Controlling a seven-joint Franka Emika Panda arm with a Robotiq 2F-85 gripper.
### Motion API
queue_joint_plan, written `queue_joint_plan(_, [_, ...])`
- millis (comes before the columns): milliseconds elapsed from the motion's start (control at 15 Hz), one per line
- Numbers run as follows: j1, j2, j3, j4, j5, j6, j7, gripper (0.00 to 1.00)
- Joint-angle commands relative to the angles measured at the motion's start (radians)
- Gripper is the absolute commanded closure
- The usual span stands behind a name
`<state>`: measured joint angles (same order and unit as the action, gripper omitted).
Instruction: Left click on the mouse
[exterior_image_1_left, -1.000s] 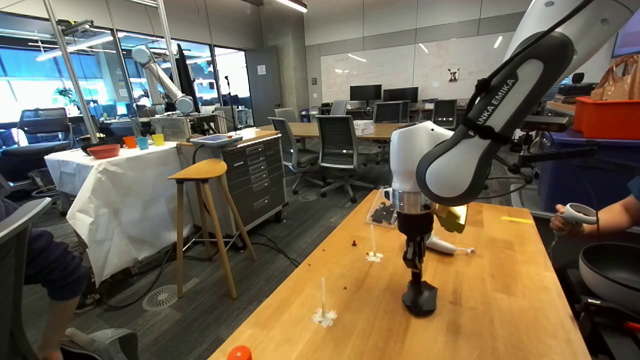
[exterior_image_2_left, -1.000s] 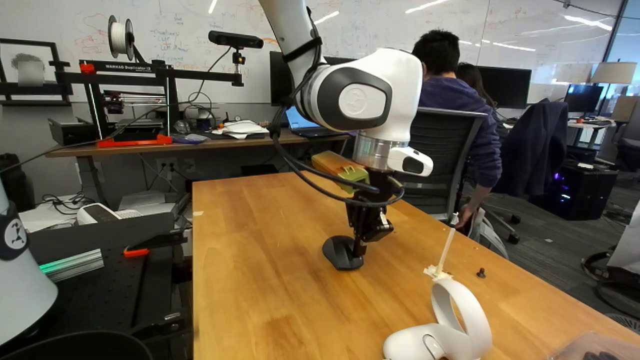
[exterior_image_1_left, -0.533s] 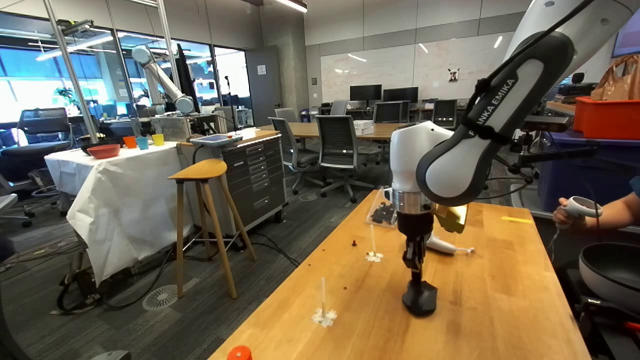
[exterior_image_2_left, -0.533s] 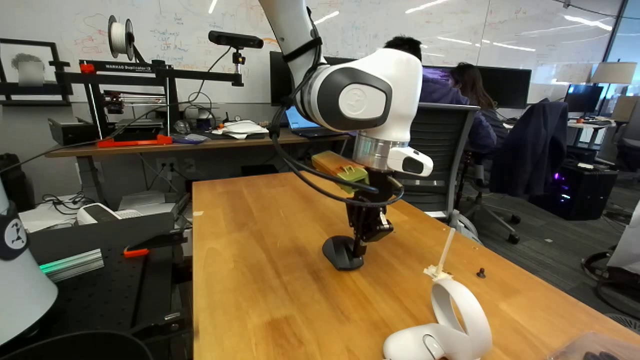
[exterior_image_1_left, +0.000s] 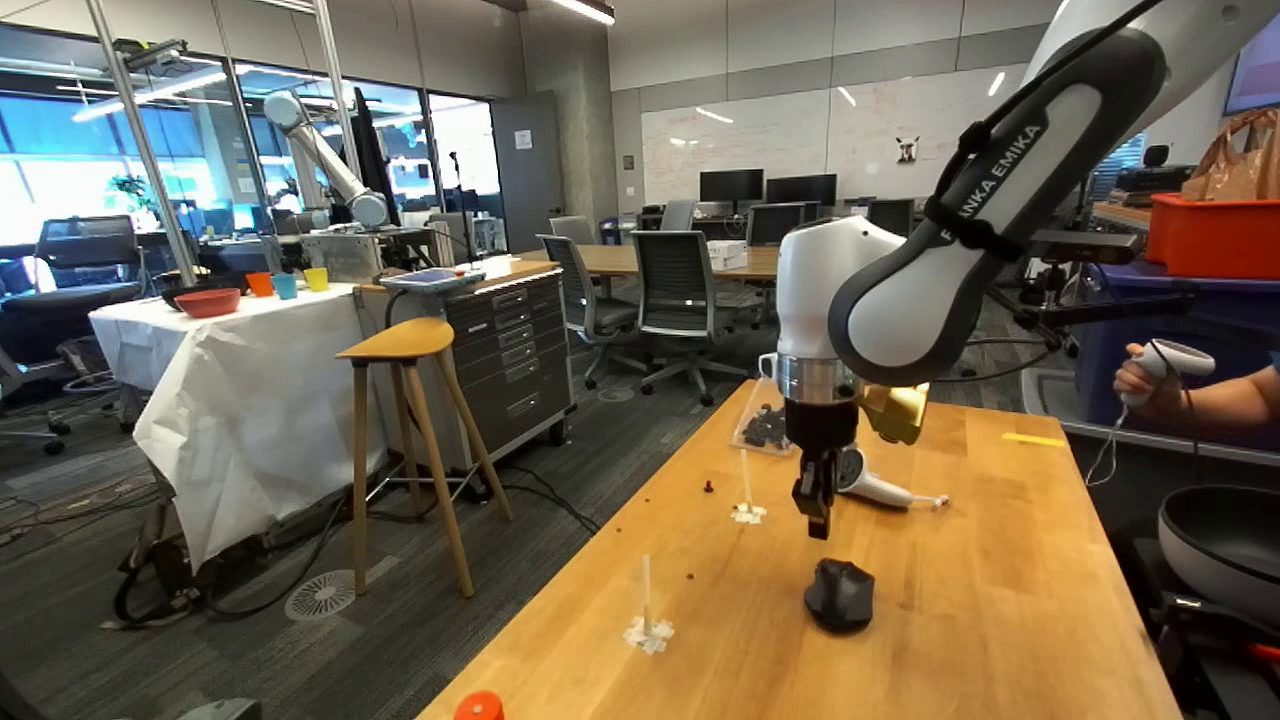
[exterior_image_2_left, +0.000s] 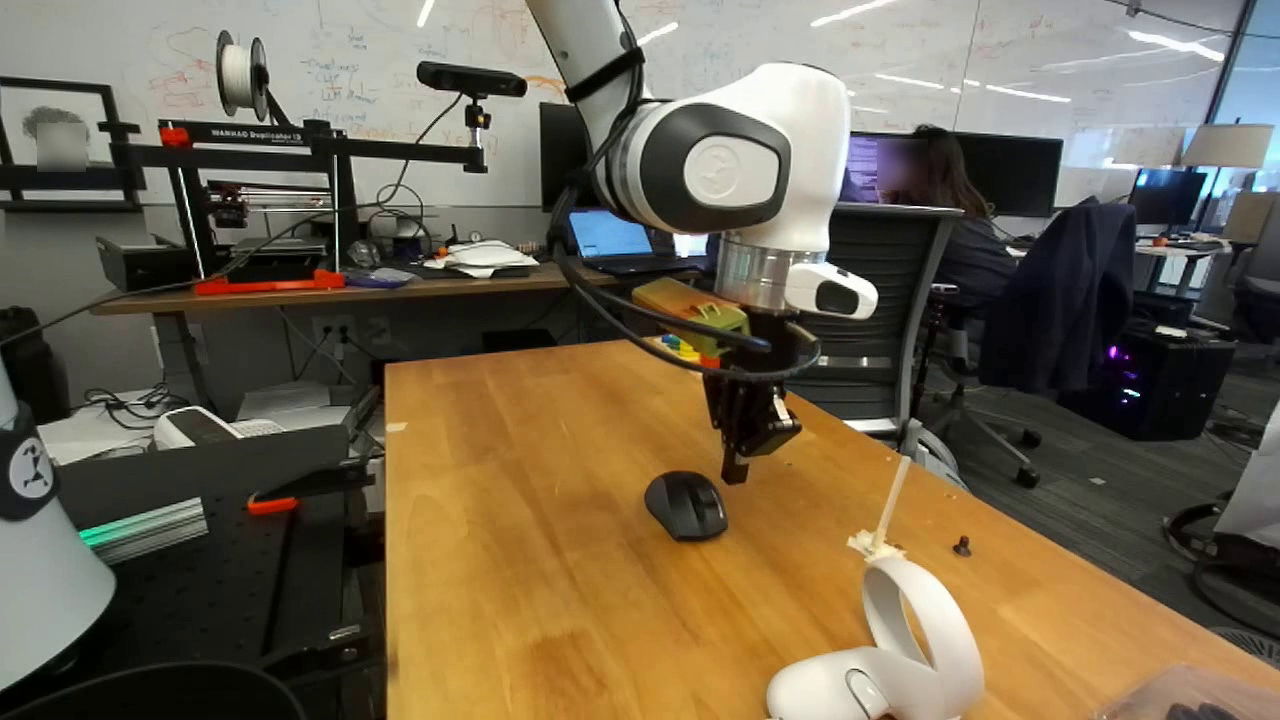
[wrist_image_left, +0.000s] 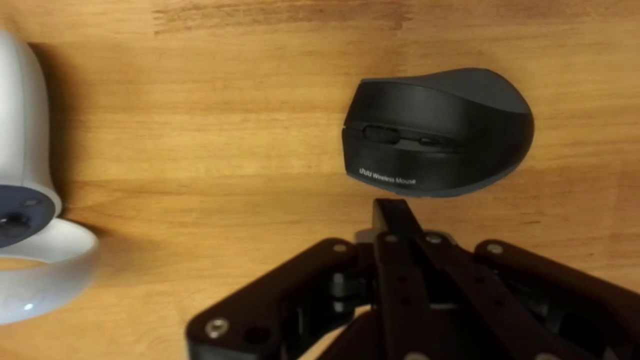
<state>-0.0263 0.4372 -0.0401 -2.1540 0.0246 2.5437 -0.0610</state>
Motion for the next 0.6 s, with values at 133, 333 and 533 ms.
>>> queue_joint_plan(133, [-0.038,-0.133,0.031,0.002,0.045,-0.099,-0.035,0.98])
queue_joint_plan(333, [-0.044,-0.201,0.024,0.011,0.065,-0.167,-0.041,0.97])
queue_joint_plan(533, [-0.053,-0.262,0.018,0.037,0.099,-0.256,-0.063,0.97])
